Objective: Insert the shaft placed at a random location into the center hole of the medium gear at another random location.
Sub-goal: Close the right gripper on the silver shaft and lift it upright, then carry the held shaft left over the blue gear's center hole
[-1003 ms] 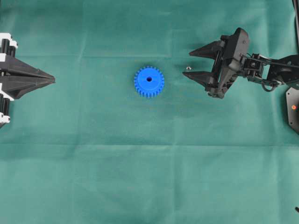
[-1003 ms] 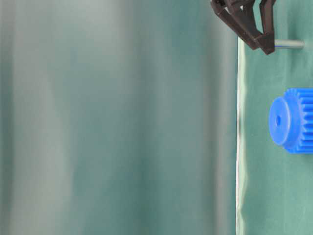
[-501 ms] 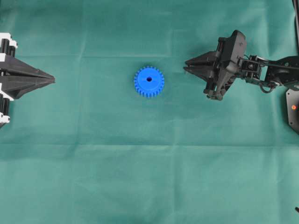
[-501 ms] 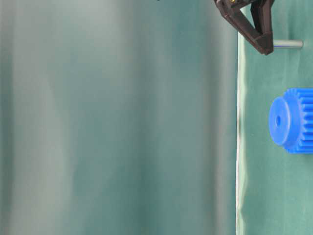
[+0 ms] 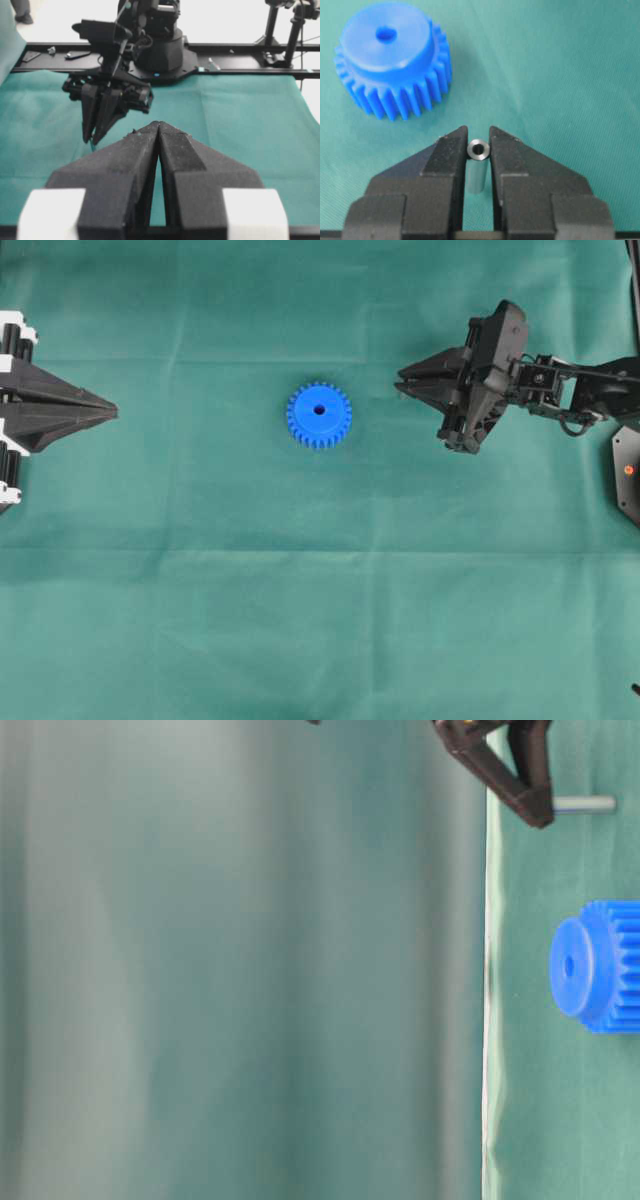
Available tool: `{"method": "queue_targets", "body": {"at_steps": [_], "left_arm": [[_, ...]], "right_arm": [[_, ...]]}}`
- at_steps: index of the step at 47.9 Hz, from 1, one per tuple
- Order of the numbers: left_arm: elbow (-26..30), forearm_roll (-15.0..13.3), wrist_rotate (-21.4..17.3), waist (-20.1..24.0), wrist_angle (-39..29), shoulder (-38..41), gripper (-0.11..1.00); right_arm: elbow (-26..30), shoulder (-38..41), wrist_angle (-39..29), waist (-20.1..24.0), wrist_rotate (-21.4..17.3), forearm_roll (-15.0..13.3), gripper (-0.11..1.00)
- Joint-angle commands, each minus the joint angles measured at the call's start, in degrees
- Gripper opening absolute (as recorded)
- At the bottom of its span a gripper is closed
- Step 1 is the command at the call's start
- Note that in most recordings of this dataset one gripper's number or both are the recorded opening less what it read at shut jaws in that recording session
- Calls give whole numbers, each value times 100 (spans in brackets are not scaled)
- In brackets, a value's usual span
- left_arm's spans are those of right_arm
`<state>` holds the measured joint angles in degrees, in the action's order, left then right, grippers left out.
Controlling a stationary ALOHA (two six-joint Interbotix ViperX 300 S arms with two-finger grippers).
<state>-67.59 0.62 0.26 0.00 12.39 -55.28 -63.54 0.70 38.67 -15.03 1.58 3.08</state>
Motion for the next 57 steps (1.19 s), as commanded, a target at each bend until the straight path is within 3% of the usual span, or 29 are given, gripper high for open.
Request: {"method": "queue_targets", "body": {"at_steps": [1,16,41,57], "left_arm": [[141,18,0,0,26,26,0],[149,18,18,0,26,18,0],[149,18,18,0,26,26,0],[149,18,18,0,26,26,0]], "right_arm": [[158,-483,-387,9,9,18,14],[281,-1195,-1081,9,70,-9,14],[334,-1143,-1081,35,35,0,14],[1081,-527,-1160,396,44,0,14]]}}
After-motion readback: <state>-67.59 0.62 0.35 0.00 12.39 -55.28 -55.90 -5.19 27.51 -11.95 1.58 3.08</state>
